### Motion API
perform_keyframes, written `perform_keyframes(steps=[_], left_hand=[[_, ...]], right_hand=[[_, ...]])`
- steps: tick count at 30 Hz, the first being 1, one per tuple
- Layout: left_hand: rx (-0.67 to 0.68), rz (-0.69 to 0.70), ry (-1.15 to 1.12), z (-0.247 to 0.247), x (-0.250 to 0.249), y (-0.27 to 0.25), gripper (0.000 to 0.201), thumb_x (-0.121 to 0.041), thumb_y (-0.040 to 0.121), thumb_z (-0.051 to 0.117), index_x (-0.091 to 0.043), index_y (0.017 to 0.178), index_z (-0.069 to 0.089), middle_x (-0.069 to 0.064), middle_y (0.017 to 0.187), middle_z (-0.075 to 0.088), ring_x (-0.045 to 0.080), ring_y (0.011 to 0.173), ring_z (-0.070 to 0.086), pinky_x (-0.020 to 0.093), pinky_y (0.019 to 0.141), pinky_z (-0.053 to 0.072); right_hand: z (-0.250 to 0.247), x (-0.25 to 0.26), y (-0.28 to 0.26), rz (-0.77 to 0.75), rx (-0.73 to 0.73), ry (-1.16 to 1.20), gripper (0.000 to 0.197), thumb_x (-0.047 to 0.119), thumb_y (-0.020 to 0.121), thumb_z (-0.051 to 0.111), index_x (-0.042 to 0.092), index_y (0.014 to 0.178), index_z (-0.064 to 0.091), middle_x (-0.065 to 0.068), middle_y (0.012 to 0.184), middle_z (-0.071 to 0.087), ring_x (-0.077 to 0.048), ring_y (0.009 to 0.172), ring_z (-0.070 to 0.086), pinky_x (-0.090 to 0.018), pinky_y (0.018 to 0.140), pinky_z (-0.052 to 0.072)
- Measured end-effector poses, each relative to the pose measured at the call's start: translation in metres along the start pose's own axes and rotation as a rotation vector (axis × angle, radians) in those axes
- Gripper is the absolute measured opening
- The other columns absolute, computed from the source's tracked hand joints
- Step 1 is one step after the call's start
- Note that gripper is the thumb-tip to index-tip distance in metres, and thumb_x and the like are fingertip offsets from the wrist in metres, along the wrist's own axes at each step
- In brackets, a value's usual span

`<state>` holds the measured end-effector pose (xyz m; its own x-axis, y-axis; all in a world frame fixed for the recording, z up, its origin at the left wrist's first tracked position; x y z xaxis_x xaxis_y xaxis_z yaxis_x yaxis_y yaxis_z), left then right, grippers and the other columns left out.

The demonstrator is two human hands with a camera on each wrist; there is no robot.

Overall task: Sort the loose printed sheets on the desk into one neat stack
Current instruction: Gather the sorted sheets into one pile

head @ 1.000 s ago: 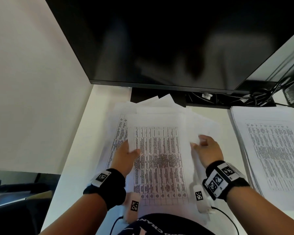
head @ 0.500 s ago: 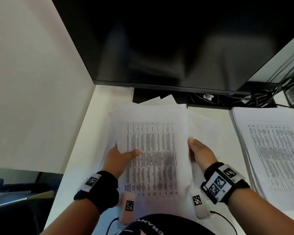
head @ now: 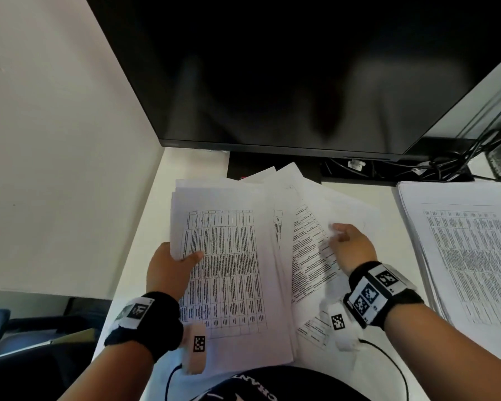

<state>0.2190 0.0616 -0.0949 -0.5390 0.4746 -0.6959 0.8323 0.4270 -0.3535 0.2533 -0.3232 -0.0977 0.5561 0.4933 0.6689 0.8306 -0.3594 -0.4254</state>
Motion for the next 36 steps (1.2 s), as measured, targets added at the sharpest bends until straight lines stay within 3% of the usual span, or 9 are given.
perform_keyframes(steps=[6,9,14,21,26,28,31,33,36], left_hand=[[-0.024,0.185,0.161,0.006,-0.023,-0.012,0.015,-0.024,0.085,0.067,-0.02,0.075,0.056,0.003,0.083,0.058,0.025,0.076,0.058,0.036,0.071,0.049],[-0.084,0.219,0.234,-0.004,-0.023,-0.006,0.017,-0.02,0.086,0.064,-0.013,0.073,0.057,0.001,0.076,0.053,0.026,0.072,0.053,0.035,0.065,0.041],[-0.009,0.152,0.072,-0.014,-0.015,0.001,0.026,-0.021,0.081,0.071,-0.023,0.102,0.057,-0.006,0.084,0.064,0.021,0.078,0.061,0.032,0.071,0.049],[0.217,0.069,-0.068,0.005,-0.024,-0.011,0.027,-0.023,0.072,0.081,-0.016,0.094,0.067,-0.001,0.085,0.07,0.016,0.079,0.065,0.029,0.067,0.051],[0.339,0.335,0.005,0.022,-0.074,-0.03,0.034,-0.032,0.062,0.083,-0.023,0.088,0.065,-0.019,0.094,0.063,-0.013,0.084,0.057,0.011,0.071,0.043],[0.334,0.381,-0.044,0.023,-0.089,-0.033,0.045,-0.042,0.057,0.074,-0.032,0.099,0.065,-0.03,0.106,0.057,-0.015,0.093,0.055,0.01,0.082,0.043],[0.35,0.376,-0.058,0.03,-0.107,-0.037,0.054,-0.029,0.068,0.083,-0.056,0.099,0.049,-0.032,0.108,0.052,-0.018,0.088,0.052,0.005,0.074,0.04],[0.347,0.379,-0.076,0.036,-0.115,-0.036,0.037,-0.026,0.073,0.08,-0.044,0.096,0.057,-0.017,0.092,0.065,-0.008,0.08,0.06,0.008,0.067,0.046],[0.296,0.394,-0.118,0.036,-0.124,-0.037,0.028,-0.023,0.076,0.077,-0.024,0.094,0.055,-0.011,0.075,0.069,0.002,0.071,0.064,0.014,0.06,0.05]], right_hand=[[0.029,-0.016,-0.003,0.069,0.187,0.009,0.036,0.014,0.083,0.066,0.016,0.118,0.06,0.003,0.093,0.062,-0.018,0.088,0.061,-0.03,0.086,0.049],[0.008,-0.007,0.002,0.004,0.039,-0.292,0.055,0.023,0.081,0.068,0.019,0.132,0.047,-0.008,0.12,0.054,-0.028,0.11,0.053,-0.035,0.095,0.044],[-0.022,-0.019,0.012,0.055,-0.012,-0.634,0.074,0.047,0.071,0.073,0.027,0.134,0.038,-0.006,0.132,0.046,-0.03,0.12,0.043,-0.044,0.097,0.037],[-0.01,-0.031,0.022,0.074,0.13,-0.495,0.054,0.034,0.09,0.056,0.018,0.139,0.041,-0.007,0.139,0.05,-0.029,0.124,0.049,-0.044,0.105,0.037],[-0.037,-0.005,0.024,-0.076,0.155,-0.161,0.043,0.003,0.092,0.051,0.016,0.132,0.049,-0.006,0.12,0.061,-0.02,0.096,0.057,-0.029,0.087,0.046],[-0.047,0.019,0.013,-0.185,0.201,-0.132,0.024,0.015,0.094,0.052,0.029,0.113,0.057,0.008,0.096,0.062,-0.007,0.074,0.052,-0.018,0.066,0.04],[-0.054,0.055,-0.008,-0.359,0.318,-0.02,0.028,0.005,0.089,0.055,0.03,0.085,0.067,0.015,0.069,0.066,-0.001,0.064,0.058,-0.012,0.061,0.044],[-0.052,0.065,-0.017,-0.4,0.406,0.057,0.034,-0.006,0.084,0.056,0.024,0.078,0.071,0.01,0.073,0.069,-0.004,0.067,0.064,-0.016,0.067,0.052],[-0.065,0.079,-0.03,-0.396,0.408,0.25,0.01,0.028,0.085,0.063,0.023,0.084,0.073,0.009,0.086,0.072,-0.009,0.079,0.068,-0.028,0.075,0.056]])
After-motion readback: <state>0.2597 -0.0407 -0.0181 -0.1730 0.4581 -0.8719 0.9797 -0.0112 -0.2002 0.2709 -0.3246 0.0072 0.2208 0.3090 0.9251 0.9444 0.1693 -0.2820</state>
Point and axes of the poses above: each hand's wrist, its own y-axis towards the middle knuckle, its own z-axis out of the palm, x = y × z, the point moved 9 cm from there along y, towards the middle knuckle
